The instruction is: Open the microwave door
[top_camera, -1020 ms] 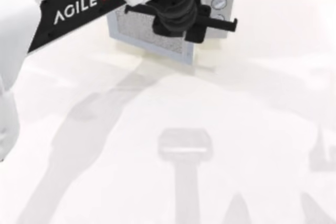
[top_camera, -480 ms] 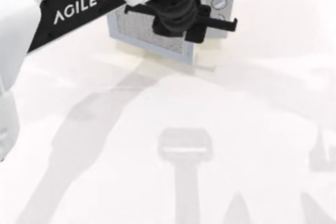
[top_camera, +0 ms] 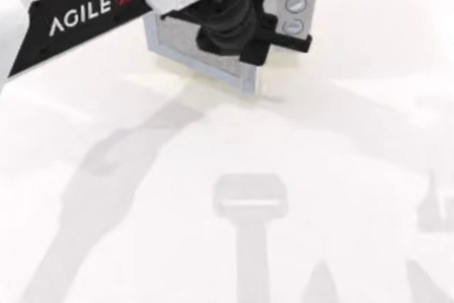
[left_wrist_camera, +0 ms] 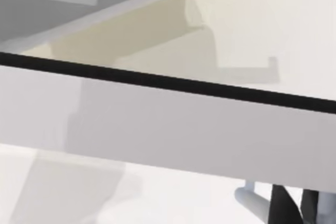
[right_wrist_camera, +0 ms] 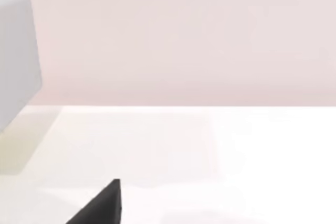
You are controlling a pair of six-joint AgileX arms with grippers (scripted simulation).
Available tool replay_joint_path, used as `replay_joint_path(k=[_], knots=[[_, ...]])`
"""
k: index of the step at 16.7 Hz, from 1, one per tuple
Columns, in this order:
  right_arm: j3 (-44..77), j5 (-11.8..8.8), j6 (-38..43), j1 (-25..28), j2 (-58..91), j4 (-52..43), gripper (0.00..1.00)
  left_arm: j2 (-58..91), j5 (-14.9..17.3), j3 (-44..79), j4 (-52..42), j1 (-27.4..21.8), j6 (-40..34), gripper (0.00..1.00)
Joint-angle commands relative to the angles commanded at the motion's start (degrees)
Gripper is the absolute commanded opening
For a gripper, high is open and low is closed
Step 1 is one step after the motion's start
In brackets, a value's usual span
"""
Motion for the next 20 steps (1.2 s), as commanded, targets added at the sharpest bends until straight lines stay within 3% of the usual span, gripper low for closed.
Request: replay_joint_path(k=[20], knots=[[0.0,0.0,0.0,0.0,0.0,0.0,1.0,-1.54,1.01,-2.59,1.01,0.5,2.03,0.0]])
